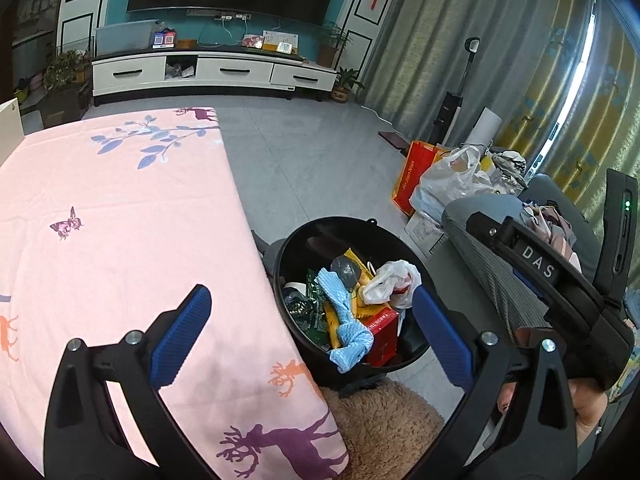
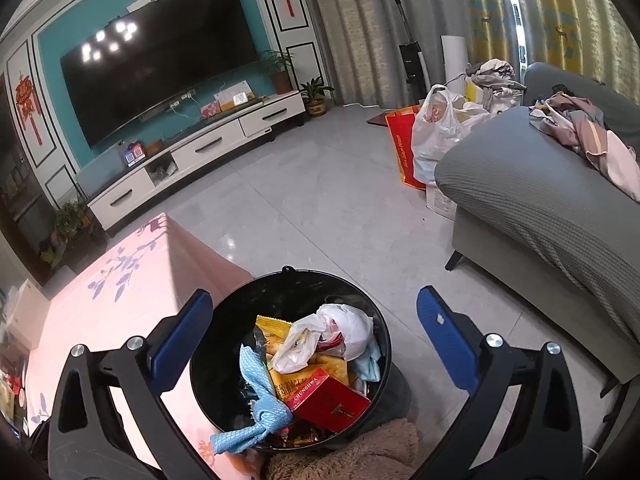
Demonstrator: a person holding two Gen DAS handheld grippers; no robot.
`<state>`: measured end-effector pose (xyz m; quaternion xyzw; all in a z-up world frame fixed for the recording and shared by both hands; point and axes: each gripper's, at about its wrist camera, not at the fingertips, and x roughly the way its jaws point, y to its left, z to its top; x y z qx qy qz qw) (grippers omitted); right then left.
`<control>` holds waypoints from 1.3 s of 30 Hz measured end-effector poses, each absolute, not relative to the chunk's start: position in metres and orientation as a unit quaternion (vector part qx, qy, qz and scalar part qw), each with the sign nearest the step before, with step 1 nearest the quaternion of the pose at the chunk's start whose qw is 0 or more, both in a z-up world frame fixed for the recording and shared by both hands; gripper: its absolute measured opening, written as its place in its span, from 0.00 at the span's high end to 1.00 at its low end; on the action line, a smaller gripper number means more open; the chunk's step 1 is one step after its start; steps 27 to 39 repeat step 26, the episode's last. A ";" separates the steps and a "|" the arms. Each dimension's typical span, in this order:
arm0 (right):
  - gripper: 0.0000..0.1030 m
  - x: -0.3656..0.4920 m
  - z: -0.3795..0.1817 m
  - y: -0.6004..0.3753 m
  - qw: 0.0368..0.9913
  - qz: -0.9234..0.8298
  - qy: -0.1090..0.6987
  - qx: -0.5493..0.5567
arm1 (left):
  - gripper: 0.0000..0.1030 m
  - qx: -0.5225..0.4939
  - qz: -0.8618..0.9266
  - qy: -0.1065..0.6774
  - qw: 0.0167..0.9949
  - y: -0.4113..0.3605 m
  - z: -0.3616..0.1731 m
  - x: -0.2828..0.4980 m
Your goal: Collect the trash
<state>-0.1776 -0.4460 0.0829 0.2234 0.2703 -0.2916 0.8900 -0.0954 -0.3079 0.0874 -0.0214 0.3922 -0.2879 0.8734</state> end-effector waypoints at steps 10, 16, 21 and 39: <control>0.03 -0.175 0.081 -0.445 0.889 -0.293 0.278 0.215 | 0.03 -0.017 -0.292 0.394 0.871 -0.313 0.085 -0.098; 0.03 -0.172 0.078 -0.444 0.889 -0.294 0.283 0.210 | 0.03 -0.018 -0.295 0.397 0.869 -0.313 0.084 -0.098; 0.03 -0.170 0.078 -0.441 0.889 -0.293 0.285 0.204 | 0.03 -0.019 -0.294 0.402 0.867 -0.312 0.084 -0.098; 0.03 -0.168 0.078 -0.439 0.889 -0.293 0.288 0.201 | 0.03 -0.019 -0.292 0.404 0.867 -0.310 0.083 -0.099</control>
